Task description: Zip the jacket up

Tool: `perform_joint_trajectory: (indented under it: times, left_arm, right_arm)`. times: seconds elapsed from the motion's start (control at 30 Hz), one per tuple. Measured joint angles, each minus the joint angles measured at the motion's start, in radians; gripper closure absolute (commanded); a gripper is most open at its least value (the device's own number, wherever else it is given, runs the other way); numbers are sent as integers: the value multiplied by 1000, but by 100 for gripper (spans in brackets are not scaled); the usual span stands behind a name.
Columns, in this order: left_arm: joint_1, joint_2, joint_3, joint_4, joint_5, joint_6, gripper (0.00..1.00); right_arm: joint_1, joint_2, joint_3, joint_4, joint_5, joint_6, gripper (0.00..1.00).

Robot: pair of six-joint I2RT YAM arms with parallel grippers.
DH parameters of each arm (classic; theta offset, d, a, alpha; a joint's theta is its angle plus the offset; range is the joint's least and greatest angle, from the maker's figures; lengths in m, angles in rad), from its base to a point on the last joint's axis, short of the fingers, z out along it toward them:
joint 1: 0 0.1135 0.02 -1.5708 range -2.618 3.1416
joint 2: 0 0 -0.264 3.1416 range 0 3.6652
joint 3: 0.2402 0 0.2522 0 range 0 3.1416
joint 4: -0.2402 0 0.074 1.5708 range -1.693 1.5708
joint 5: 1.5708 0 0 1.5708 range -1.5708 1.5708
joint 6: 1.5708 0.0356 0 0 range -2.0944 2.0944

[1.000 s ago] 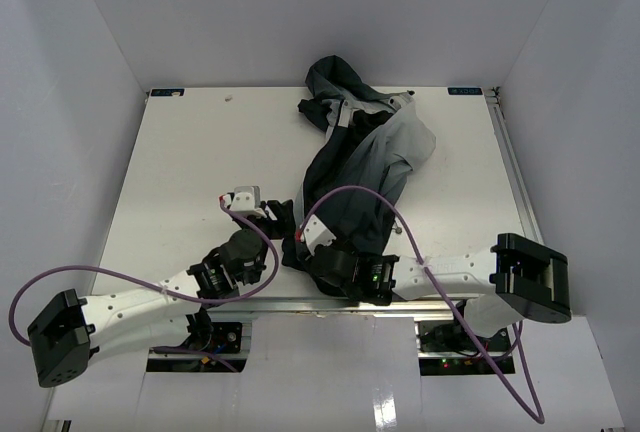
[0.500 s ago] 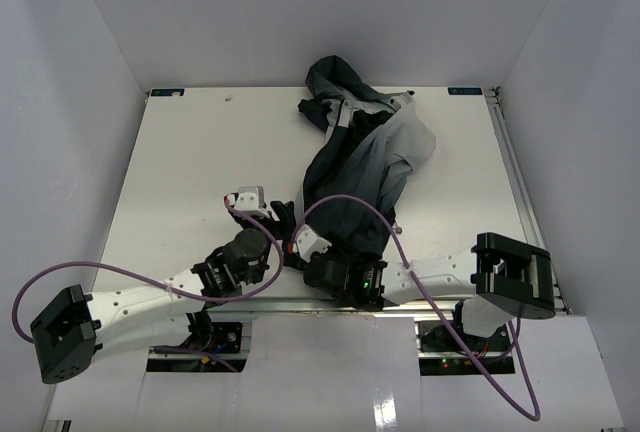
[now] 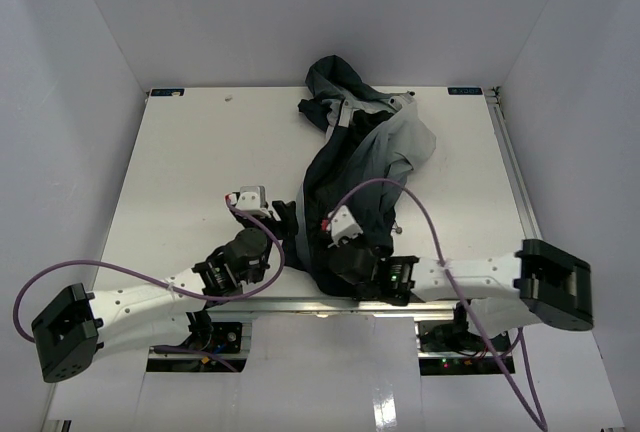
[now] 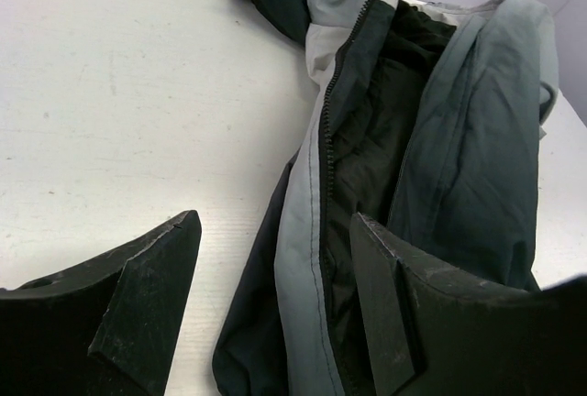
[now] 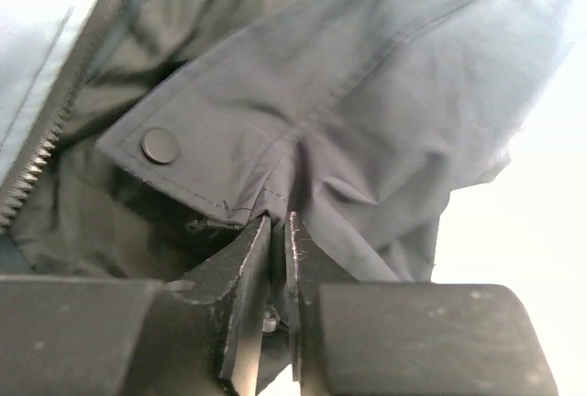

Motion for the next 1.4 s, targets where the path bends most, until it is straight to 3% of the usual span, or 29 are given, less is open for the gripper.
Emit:
perform_joint_trajectory:
  times: [0.23, 0.4, 0.67, 0.97, 1.1, 1.2, 1.4]
  left_arm:
    - [0, -4, 27, -30, 196, -33, 25]
    - [0, 49, 94, -39, 383, -101, 27]
    - [2, 300, 198, -12, 645, -185, 31]
    - [17, 437, 307, -25, 708, -243, 32]
    - [40, 494, 344, -23, 758, -271, 32]
    - [53, 530, 355, -26, 787, -284, 39]
    - [74, 545, 353, -8, 844, -280, 80]
  right_arm:
    - [-47, -507, -298, 122, -95, 113, 92]
    - [-67, -685, -382, 148, -145, 170, 92]
    - [-67, -729, -413, 177, -217, 215, 92]
    - [-70, -748, -449, 222, -268, 217, 91]
    - [-73, -749, -461, 233, -285, 215, 83]
    - [-73, -740, -465, 234, -293, 214, 72]
    - [-73, -717, -465, 236, -310, 225, 48]
